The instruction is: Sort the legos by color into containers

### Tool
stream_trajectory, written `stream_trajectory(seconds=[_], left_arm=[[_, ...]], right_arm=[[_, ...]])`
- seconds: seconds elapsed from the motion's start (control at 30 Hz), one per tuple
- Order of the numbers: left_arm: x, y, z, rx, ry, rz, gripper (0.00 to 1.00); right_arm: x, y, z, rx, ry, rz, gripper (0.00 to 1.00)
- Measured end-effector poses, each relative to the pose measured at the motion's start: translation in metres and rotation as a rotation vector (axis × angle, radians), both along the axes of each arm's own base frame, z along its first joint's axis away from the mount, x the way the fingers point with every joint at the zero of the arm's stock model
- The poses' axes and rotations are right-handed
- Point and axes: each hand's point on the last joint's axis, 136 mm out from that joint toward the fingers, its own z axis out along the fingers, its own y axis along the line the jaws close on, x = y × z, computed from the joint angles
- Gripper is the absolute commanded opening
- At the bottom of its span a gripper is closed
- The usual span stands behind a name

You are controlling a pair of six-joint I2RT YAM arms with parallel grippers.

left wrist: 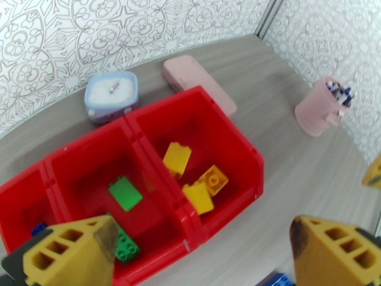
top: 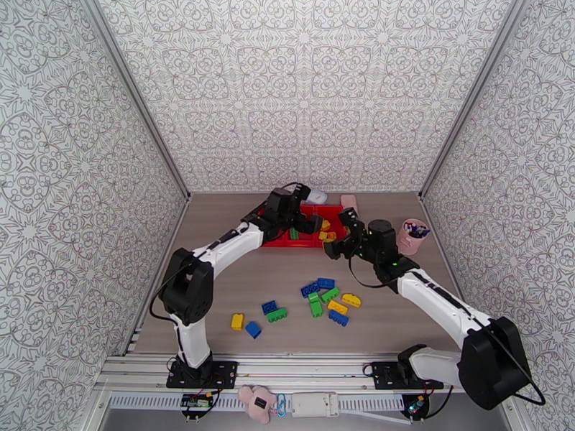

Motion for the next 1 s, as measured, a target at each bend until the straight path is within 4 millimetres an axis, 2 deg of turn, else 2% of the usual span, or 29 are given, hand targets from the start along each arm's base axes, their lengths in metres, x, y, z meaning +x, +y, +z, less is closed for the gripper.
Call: stream_trajectory(seconds=[0.13, 0.23, 0.4, 0.63, 0.73, 0.83, 1.0], left_arm=[[-0.025, 0.016, -0.02, 0.06, -0.005, -0.027, 1.0], [-0.039, 0.025, -0.028, 0.097, -0.011, -0.052, 1.0], [-0.063, 0.036, -0.025, 0.122, -0.041, -0.091, 1.0], [-0.109, 0.049, -0.022, 0.136, -0.069, -0.173, 1.0], [-0.128, 0.046, -0.028, 0.166, -0.092, -0.227, 0.99], [-0.144, 0.035, -0.04, 0.228, -0.119, -0.286, 0.92], [-0.154, 0.018, -0.064, 0.323, -0.109, -0.36, 0.9]], right_arm=[[0.002, 0.003, -0.004, -0.009, 0.008, 0.014, 0.96], [0.004, 0.006, -0.001, -0.012, 0.007, 0.027, 0.96], [0.003, 0.007, -0.006, -0.025, 0.034, 0.037, 0.96], [-0.008, 0.01, -0.024, -0.045, 0.121, 0.022, 0.96], [-0.013, 0.007, -0.035, -0.05, 0.158, -0.001, 0.96], [-0.017, 0.002, -0.043, -0.053, 0.192, -0.032, 0.96], [-0.017, -0.01, -0.035, -0.061, 0.176, -0.094, 0.96]])
